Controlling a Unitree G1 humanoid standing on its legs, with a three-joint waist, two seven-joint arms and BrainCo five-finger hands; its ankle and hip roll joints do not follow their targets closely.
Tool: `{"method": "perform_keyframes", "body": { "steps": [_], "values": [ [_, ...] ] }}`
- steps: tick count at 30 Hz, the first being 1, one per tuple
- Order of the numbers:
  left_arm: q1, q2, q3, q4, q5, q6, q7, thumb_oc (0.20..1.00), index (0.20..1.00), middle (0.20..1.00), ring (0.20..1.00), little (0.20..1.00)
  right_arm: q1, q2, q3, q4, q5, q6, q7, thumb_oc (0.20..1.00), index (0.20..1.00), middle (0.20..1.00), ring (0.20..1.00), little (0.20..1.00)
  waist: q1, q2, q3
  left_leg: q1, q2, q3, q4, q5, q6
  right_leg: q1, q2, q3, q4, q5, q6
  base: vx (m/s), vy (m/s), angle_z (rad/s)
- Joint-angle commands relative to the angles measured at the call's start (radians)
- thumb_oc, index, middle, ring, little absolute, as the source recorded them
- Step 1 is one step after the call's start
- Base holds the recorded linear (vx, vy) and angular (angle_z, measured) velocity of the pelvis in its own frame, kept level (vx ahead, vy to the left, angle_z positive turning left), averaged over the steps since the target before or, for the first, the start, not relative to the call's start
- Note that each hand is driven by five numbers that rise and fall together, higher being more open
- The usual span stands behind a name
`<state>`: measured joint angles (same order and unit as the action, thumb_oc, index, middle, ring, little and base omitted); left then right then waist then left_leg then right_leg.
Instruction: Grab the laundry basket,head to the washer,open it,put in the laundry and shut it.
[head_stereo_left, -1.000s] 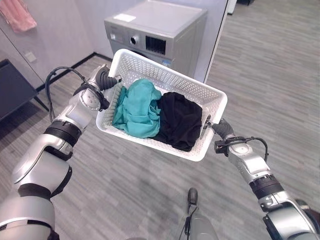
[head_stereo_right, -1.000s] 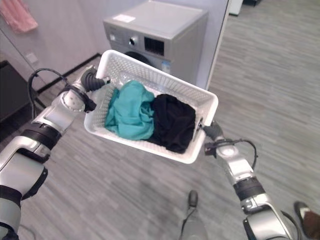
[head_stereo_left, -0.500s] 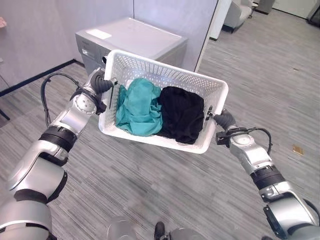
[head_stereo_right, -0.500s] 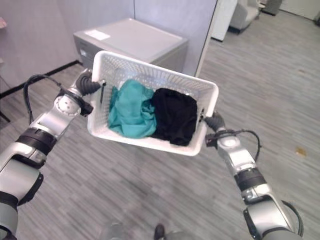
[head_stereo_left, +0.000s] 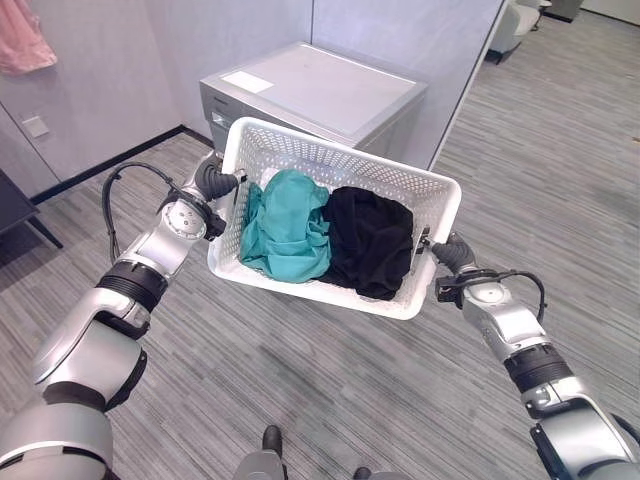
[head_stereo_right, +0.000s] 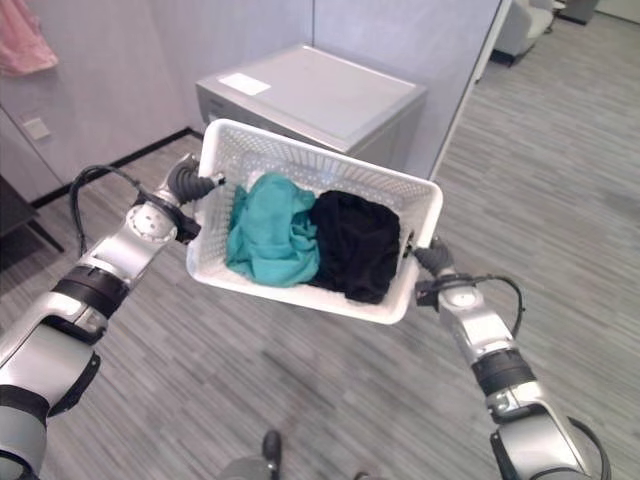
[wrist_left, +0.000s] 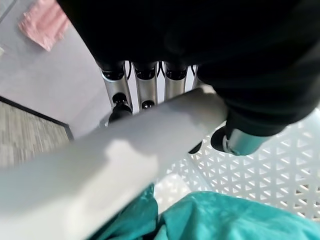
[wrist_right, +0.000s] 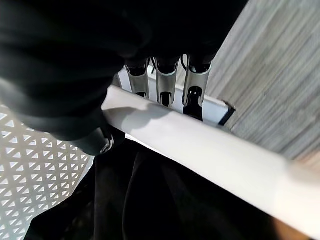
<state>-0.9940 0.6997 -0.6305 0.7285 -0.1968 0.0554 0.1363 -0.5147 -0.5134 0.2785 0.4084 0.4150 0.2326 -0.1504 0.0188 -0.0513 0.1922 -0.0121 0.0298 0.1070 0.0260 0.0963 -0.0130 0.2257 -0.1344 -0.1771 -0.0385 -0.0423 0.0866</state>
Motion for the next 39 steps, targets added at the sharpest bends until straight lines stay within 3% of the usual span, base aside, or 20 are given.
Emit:
{"method": "perform_keyframes", "body": {
  "steps": [1,20,39],
  "values": [
    [-0.018,-0.086,0.028,-0.037,-0.019,-0.090,0.003,0.200,0.200,0.200,0.200,0.200,-0.102,0.015,0.000,-0.104,-0.012,-0.152,0.052,0.200,0.200,0.200,0.200,0.200,0.023,0.023,-0.129,0.041,0.105,-0.018,0.065,-0.122,-0.046,-0.102,0.026,-0.029,0.093,-0.048,0.011,0.03,0.056,-0.03],
    [0.056,-0.094,0.046,-0.028,0.065,-0.085,-0.017,0.200,0.200,0.200,0.200,0.200,-0.042,-0.024,-0.042,-0.076,-0.068,-0.202,0.068,0.200,0.200,0.200,0.200,0.200,0.023,0.038,-0.120,0.064,0.101,-0.013,0.071,-0.150,-0.037,-0.091,0.007,-0.046,0.095,-0.056,0.027,0.01,0.012,-0.02],
    [0.115,-0.105,0.070,-0.011,0.086,-0.085,-0.022,0.200,0.200,0.200,0.200,0.200,-0.009,-0.074,-0.047,-0.027,-0.105,-0.203,0.094,0.200,0.200,0.200,0.200,0.200,0.017,0.043,-0.117,0.073,0.096,-0.013,0.064,-0.161,-0.035,-0.091,-0.001,-0.053,0.094,-0.055,0.032,0.00,0.000,0.00]
  ]
}}
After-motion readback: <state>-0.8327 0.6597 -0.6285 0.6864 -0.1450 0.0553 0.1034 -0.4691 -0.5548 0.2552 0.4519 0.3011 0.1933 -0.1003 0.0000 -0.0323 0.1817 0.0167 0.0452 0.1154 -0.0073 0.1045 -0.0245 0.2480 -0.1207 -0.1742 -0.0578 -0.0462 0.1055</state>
